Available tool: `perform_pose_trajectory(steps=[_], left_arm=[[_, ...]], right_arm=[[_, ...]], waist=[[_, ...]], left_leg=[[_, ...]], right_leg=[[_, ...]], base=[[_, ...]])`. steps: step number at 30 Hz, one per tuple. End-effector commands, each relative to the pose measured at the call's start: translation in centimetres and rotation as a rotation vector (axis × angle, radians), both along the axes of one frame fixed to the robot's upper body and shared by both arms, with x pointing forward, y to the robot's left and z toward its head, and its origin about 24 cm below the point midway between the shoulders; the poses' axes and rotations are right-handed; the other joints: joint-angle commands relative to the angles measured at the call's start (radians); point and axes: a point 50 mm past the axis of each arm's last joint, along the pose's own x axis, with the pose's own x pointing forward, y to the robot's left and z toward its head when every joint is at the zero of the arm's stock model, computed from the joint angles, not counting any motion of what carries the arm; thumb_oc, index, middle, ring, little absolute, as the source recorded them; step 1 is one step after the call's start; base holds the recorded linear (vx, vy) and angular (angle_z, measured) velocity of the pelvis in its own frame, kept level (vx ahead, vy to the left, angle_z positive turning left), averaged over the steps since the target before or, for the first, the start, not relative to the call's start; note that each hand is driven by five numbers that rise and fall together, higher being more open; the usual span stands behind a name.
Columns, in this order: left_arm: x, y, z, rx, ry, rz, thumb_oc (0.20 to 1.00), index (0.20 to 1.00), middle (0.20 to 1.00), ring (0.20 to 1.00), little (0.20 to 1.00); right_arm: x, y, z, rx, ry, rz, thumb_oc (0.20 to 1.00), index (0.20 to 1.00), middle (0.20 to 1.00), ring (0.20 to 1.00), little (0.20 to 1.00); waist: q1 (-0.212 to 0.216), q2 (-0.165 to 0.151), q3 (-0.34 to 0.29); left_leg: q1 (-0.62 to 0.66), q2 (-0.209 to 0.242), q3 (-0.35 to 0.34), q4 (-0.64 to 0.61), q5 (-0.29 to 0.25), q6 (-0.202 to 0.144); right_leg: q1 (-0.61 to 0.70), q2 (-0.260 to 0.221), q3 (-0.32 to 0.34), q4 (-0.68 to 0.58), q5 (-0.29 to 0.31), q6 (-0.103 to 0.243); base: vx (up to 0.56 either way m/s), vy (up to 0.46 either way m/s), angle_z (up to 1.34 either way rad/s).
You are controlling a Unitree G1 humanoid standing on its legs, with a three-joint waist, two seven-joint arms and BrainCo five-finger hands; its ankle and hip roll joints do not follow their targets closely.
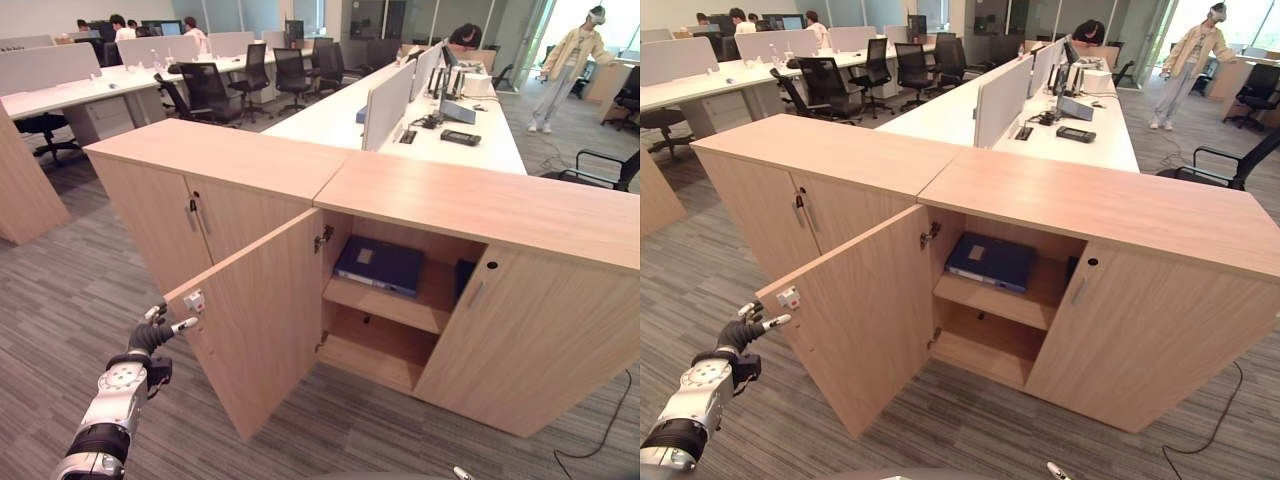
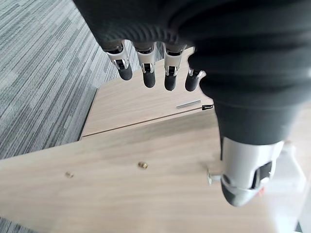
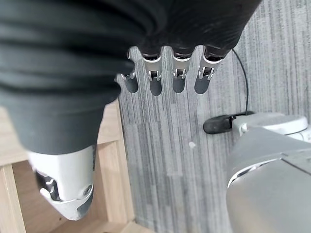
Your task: Put the empty folder in the office cabinet
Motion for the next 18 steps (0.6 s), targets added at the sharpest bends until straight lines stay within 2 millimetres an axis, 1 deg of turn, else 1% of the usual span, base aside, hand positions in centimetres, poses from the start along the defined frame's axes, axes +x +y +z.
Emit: perform_pose_trajectory(steps=[1, 2, 5, 8, 9, 10, 11, 12, 13, 15, 17, 18], left_arm=[[2.7, 1.5, 3.5, 0.051, -0.108, 0.029, 1.000, 1.000, 1.000, 1.000, 1.000], [3.0, 2.2, 4.1, 0.057, -0.106, 0.054, 1.000, 1.000, 1.000, 1.000, 1.000], [3.7, 2.6, 5.0, 0.063, -0.118, 0.066, 1.000, 1.000, 1.000, 1.000, 1.000], [4.3, 2.3, 5.3, 0.055, -0.127, 0.058, 1.000, 1.000, 1.000, 1.000, 1.000], [5.1, 1.6, 5.5, 0.049, -0.134, 0.040, 1.000, 1.000, 1.000, 1.000, 1.000], [5.1, 1.6, 5.5, 0.049, -0.135, 0.040, 1.000, 1.000, 1.000, 1.000, 1.000], [6.0, 0.4, 5.4, 0.036, -0.144, 0.006, 1.000, 1.000, 1.000, 1.000, 1.000], [6.2, -0.2, 5.1, 0.027, -0.142, -0.009, 1.000, 1.000, 1.000, 1.000, 1.000], [6.2, -0.3, 5.1, 0.027, -0.142, -0.009, 1.000, 1.000, 1.000, 1.000, 1.000], [7.0, -2.2, 4.4, 0.001, -0.141, -0.054, 1.000, 1.000, 1.000, 1.000, 1.000], [7.4, -4.4, 3.2, -0.033, -0.124, -0.108, 1.000, 1.000, 1.000, 1.000, 1.000], [7.5, -6.6, 2.1, -0.064, -0.102, -0.160, 1.000, 1.000, 1.000, 1.000, 1.000]], right_arm=[[2.6, -0.7, 0.5, -0.031, -0.049, 0.050, 1.000, 1.000, 1.000, 1.000, 1.000], [2.6, -0.8, 0.5, -0.034, -0.047, 0.055, 1.000, 1.000, 1.000, 1.000, 1.000], [2.5, -0.9, 0.5, -0.034, -0.044, 0.058, 1.000, 1.000, 1.000, 1.000, 1.000], [2.5, -0.9, 0.5, -0.035, -0.036, 0.067, 1.000, 1.000, 1.000, 1.000, 1.000], [2.4, -0.8, 0.5, -0.032, -0.030, 0.074, 1.000, 1.000, 1.000, 1.000, 1.000], [2.4, -0.8, 0.5, -0.032, -0.030, 0.073, 1.000, 1.000, 1.000, 1.000, 1.000], [2.3, -0.6, 0.4, -0.030, -0.023, 0.081, 1.000, 1.000, 1.000, 1.000, 1.000], [2.2, -0.5, 0.4, -0.029, -0.019, 0.084, 1.000, 1.000, 1.000, 1.000, 1.000], [2.2, -0.5, 0.4, -0.029, -0.019, 0.083, 1.000, 1.000, 1.000, 1.000, 1.000], [2.2, -0.2, 0.3, -0.024, -0.016, 0.093, 1.000, 1.000, 1.000, 1.000, 1.000], [2.3, 0.2, 0.2, -0.017, -0.017, 0.104, 1.000, 1.000, 1.000, 1.000, 1.000], [2.5, 0.6, 0.1, -0.011, -0.021, 0.115, 1.000, 1.000, 1.000, 1.000, 1.000]], waist=[[-0.013, 0.008, -0.001], [-0.021, 0.007, -0.003], [-0.029, 0.003, -0.003], [-0.032, -0.003, -0.004], [-0.039, -0.009, -0.006], [-0.038, -0.009, -0.005], [-0.042, -0.014, -0.005], [-0.044, -0.017, -0.005], [-0.044, -0.017, -0.005], [-0.049, -0.021, -0.004], [-0.053, -0.025, -0.004], [-0.056, -0.027, -0.004]], left_leg=[[-0.045, -0.054, -0.063, 0.027, -0.062, 0.033], [-0.043, -0.053, -0.056, 0.028, -0.064, 0.034], [-0.040, -0.050, -0.044, 0.027, -0.067, 0.035], [-0.038, -0.049, -0.036, 0.025, -0.068, 0.035], [-0.038, -0.048, -0.030, 0.022, -0.068, 0.035], [-0.039, -0.048, -0.029, 0.023, -0.068, 0.035], [-0.038, -0.047, -0.026, 0.020, -0.069, 0.035], [-0.037, -0.047, -0.024, 0.019, -0.069, 0.035], [-0.037, -0.047, -0.024, 0.019, -0.069, 0.035], [-0.035, -0.047, -0.022, 0.015, -0.070, 0.035], [-0.032, -0.046, -0.020, 0.013, -0.072, 0.036], [-0.030, -0.047, -0.019, 0.012, -0.073, 0.036]], right_leg=[[0.018, 0.037, -0.003, 0.007, -0.065, 0.035], [0.016, 0.038, 0.002, 0.007, -0.061, 0.037], [0.010, 0.041, 0.011, 0.007, -0.058, 0.039], [0.008, 0.043, 0.017, 0.007, -0.056, 0.040], [0.004, 0.045, 0.019, 0.007, -0.053, 0.042], [0.004, 0.045, 0.020, 0.007, -0.053, 0.042], [0.002, 0.045, 0.023, 0.007, -0.052, 0.043], [0.001, 0.045, 0.023, 0.007, -0.052, 0.044], [0.001, 0.045, 0.023, 0.007, -0.052, 0.044], [0.000, 0.045, 0.026, 0.007, -0.051, 0.044], [0.000, 0.044, 0.029, 0.007, -0.051, 0.044], [0.000, 0.044, 0.031, 0.007, -0.051, 0.043]], base=[[0.01, 0.023, -0.08], [0.01, 0.019, -0.10], [0.01, 0.014, -0.10], [0.01, 0.005, -0.10], [0.01, 0.001, -0.07], [0.01, 0.002, -0.06], [0.01, 0.005, -0.07], [0.01, 0.005, -0.06], [0.01, 0.000, -0.05], [0.00, 0.000, 0.00], [0.00, 0.000, 0.00], [0.00, 0.000, 0.00]])
